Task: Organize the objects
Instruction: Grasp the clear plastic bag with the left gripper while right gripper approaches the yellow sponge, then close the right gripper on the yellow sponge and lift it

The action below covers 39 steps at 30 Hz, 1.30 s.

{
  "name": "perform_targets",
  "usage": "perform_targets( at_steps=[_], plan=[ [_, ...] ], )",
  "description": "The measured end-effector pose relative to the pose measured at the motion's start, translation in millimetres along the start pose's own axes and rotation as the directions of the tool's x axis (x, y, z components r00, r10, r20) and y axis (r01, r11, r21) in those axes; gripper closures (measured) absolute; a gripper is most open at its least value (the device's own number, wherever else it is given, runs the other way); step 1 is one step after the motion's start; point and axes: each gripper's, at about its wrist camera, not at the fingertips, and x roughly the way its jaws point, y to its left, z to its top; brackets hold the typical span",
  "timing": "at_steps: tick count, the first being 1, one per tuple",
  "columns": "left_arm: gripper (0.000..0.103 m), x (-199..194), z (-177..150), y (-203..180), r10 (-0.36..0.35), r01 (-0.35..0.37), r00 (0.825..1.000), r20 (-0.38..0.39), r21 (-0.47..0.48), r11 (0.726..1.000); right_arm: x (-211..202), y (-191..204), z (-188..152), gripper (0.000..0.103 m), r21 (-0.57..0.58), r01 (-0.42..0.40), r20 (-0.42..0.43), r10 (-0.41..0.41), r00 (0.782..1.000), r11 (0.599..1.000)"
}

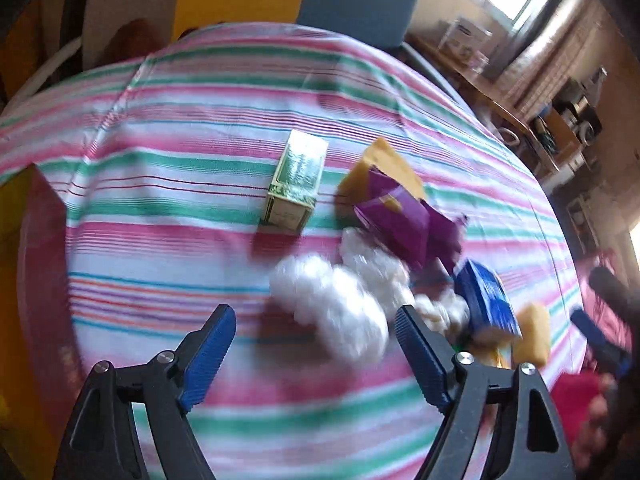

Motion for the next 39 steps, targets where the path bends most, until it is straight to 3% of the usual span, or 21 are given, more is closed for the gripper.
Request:
perform_targets(
  at_steps=[2,4,7,15,19,26,33,39],
  plan=[
    [0.027,12.6,3.2,2.1,0.008,-0.009,1.000,-0.011,-0.015,1.000,0.1,-0.9,0.8,0.000,0.004,-0.005,0.001,0.005,1.000,1.000],
    [0.066,11.5,2.2,0.4,0.056,-0.056,0.998,0.034,0.005,0.998,-0.7,-2.6,1.6,0.000,0.013,-0.007,0.008,0.006,1.000,1.000],
    [0.066,5.1,-9.7,-0.7,-0.003,0.003,1.000,0.010,0.014,1.000,-5.0,-10.0,4.7,0.000,0.041,0.010,0.037,-0.011,0.999,0.999],
    [0.066,-27.9,-87.1,-28.3,0.007,-0.013,1.000,0.025,0.254,0.967,-5.8,-41.3,12.4,0.000,0.167,0.058,0.036,-0.064,0.997,0.984],
    [0.066,-42.4,-119.9,-30.5,-0.021,0.013,0.999,0.024,0.298,0.955,-2.7,-56.9,13.4,0.000,0.221,0.105,0.012,-0.111,0.994,0.970],
    [0.066,-43.5,-129.2,-27.1,-0.032,0.013,0.998,0.054,0.327,0.945,6.4,-63.9,9.3,0.000,0.235,0.169,-0.046,-0.162,0.986,0.957],
    [0.066,-47.0,-137.4,-23.6,-0.042,0.011,0.996,0.081,0.350,0.937,21.7,-59.8,2.5,0.000,0.160,0.298,-0.126,-0.280,0.952,0.941],
    [0.066,-43.9,-138.7,-25.6,-0.039,0.001,0.994,0.100,0.355,0.935,30.0,-49.4,-0.5,0.000,0.083,0.310,-0.150,-0.295,0.944,0.947]
  ],
)
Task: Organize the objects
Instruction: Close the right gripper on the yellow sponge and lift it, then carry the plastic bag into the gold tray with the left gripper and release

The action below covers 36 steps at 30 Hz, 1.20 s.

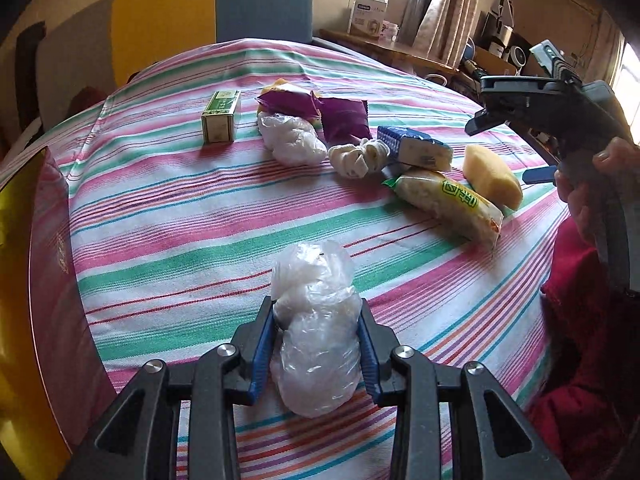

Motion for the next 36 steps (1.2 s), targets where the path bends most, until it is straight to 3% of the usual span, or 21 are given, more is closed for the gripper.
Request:
perform_targets(
  at_steps=[2,3,4,5,7,14,18,23,26,29,33,36],
  plan=[
    [0.066,-0.6,-1.1,-1.4,0.007,-0.007,1.000,0.005,0.009,1.000,3.3,3.1,-1.2,0.000,-0.024,0.018,-0.013,-0.019,1.000,1.000],
    [0.066,-0.6,-1.5,-2.3,0.011,-0.011,1.000,0.007,0.015,1.000,8.2,7.2,-3.7,0.010,-0.059,0.043,-0.033,-0.045,0.998,0.997],
    [0.066,-0.4,-1.5,-2.9,0.013,-0.013,1.000,0.009,0.019,1.000,14.0,11.7,-6.1,0.051,-0.098,0.073,-0.056,-0.079,0.995,0.993],
    [0.066,-0.3,-1.5,-2.2,0.013,-0.013,1.000,0.010,0.019,1.000,20.6,15.5,-8.8,0.048,-0.126,0.099,-0.084,-0.110,0.990,0.987],
    [0.066,-0.1,-1.1,-2.5,0.012,-0.013,1.000,0.011,0.018,1.000,21.9,21.8,-11.1,0.050,-0.172,0.134,-0.069,-0.148,0.987,0.976],
    [0.066,2.6,-0.2,-5.3,0.020,-0.020,1.000,0.009,0.032,0.999,23.3,17.0,-11.4,0.050,-0.166,0.132,-0.078,-0.147,0.986,0.977],
    [0.068,-6.1,3.2,0.0,-0.023,0.023,1.000,-0.006,-0.008,1.000,27.3,23.5,-9.8,0.050,-0.181,0.150,-0.077,-0.166,0.983,0.972],
    [0.068,-68.7,18.2,11.5,-0.061,0.064,0.989,0.132,-0.016,0.998,27.2,27.2,-10.0,0.050,-0.200,0.161,-0.069,-0.178,0.982,0.966],
    [0.068,-101.8,30.1,45.2,-0.012,0.026,0.984,0.179,-0.076,0.997,27.0,28.1,-10.0,0.050,-0.209,0.167,-0.063,-0.183,0.981,0.964],
    [0.068,-117.7,36.5,104.6,0.052,-0.021,0.987,0.152,-0.199,0.980,26.8,28.8,-10.2,0.050,-0.215,0.171,-0.060,-0.188,0.980,0.962],
    [0.068,-120.9,33.2,191.9,0.188,-0.151,0.978,0.085,-0.326,0.933,22.7,32.6,-14.2,0.050,-0.225,0.177,-0.055,-0.194,0.979,0.958],
    [0.068,-113.1,29.9,245.3,0.228,-0.198,0.973,0.029,-0.399,0.895,23.5,33.8,-13.9,0.050,-0.235,0.183,-0.052,-0.200,0.978,0.955]
  ],
)
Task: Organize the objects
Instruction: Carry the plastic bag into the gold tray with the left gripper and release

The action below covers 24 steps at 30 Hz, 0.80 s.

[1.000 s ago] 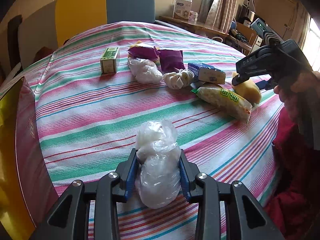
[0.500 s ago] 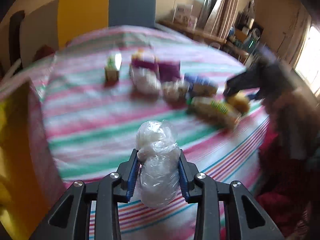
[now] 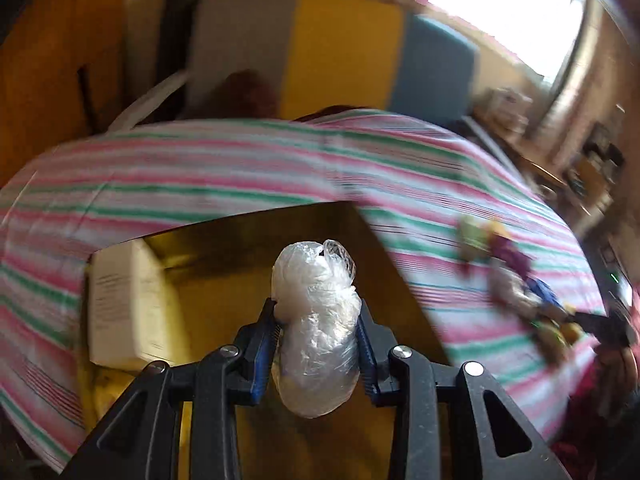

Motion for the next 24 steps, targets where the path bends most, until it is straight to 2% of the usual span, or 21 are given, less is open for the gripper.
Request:
perform_targets(
  at_steps=[3,9,12,14,16,24],
  plan=[
    [0.068,23.7,10.1,28.4,0.051,-0.051,0.999,-0.019,-0.037,0.998,-5.3,4.5,-4.1,0.050,-0.005,0.004,0.001,-0.004,1.000,1.000],
    [0.068,67.4,16.5,56.8,0.125,-0.131,0.988,-0.090,-0.067,0.989,-9.4,8.5,-8.2,0.050,-0.013,0.009,0.003,-0.009,1.000,1.000],
    [0.065,72.8,18.1,62.4,0.165,-0.170,0.983,-0.078,-0.072,0.983,-9.7,10.2,-9.3,0.050,-0.016,0.013,0.004,-0.013,1.000,1.000],
    [0.058,73.9,21.3,65.8,0.143,-0.151,0.986,-0.081,-0.101,0.983,-8.4,8.6,-7.6,0.050,-0.018,0.013,0.005,-0.013,1.000,1.000],
    [0.040,66.4,22.2,67.3,0.123,-0.131,0.990,-0.073,-0.126,0.983,-8.0,8.7,-7.2,0.050,-0.020,0.013,0.005,-0.013,1.000,1.000],
    [0.039,28.2,13.9,62.2,0.189,-0.188,0.982,0.006,-0.097,0.977,-3.5,5.7,-2.6,0.049,-0.023,0.013,0.001,-0.013,1.000,1.000]
  ],
)
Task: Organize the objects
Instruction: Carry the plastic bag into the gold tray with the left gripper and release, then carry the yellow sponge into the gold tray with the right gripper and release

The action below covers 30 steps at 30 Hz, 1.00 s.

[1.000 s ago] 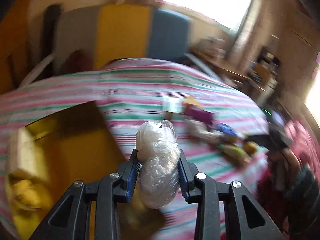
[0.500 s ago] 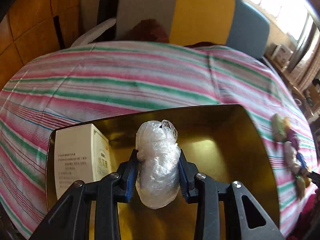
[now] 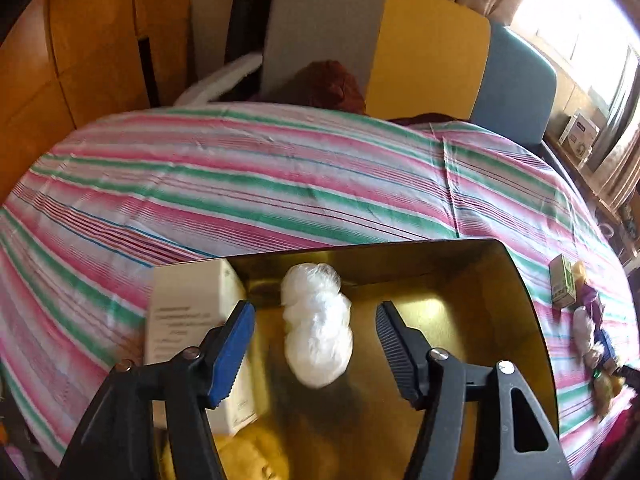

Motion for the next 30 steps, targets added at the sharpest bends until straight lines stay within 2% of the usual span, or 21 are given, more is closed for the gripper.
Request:
perform_targets(
  at_steps=[3,11,13,19,21,30],
  plan=[
    [0.039,-20.7,-14.7,-5.1,0.022,-0.023,0.999,0.031,0.020,1.000,0.6,0.5,-0.1,0.049,-0.005,0.005,0.000,-0.005,1.000,1.000],
    [0.039,-63.1,-60.6,-22.1,-0.019,0.015,0.996,0.087,0.045,0.999,0.9,0.9,-0.4,0.049,-0.015,0.015,0.006,-0.015,1.000,1.000],
    [0.039,-71.9,-70.8,-28.1,-0.012,0.005,0.995,0.104,0.065,0.998,0.5,-1.3,0.8,0.050,-0.011,0.013,0.010,-0.013,1.000,1.000],
    [0.039,-90.2,-89.8,-35.3,-0.006,-0.008,0.991,0.135,0.101,0.995,-14.3,-3.4,1.2,0.050,0.011,-0.040,0.075,0.039,0.996,0.999],
    [0.039,-93.1,-93.6,-34.5,-0.003,-0.013,0.990,0.138,0.111,0.994,-21.8,0.2,-0.1,0.050,0.001,-0.051,0.105,0.050,0.993,0.999],
    [0.039,-93.9,-108.7,-27.2,-0.003,-0.007,0.994,0.112,0.093,0.996,-24.3,5.7,-1.4,0.050,-0.019,-0.058,0.127,0.060,0.990,0.998]
  ],
)
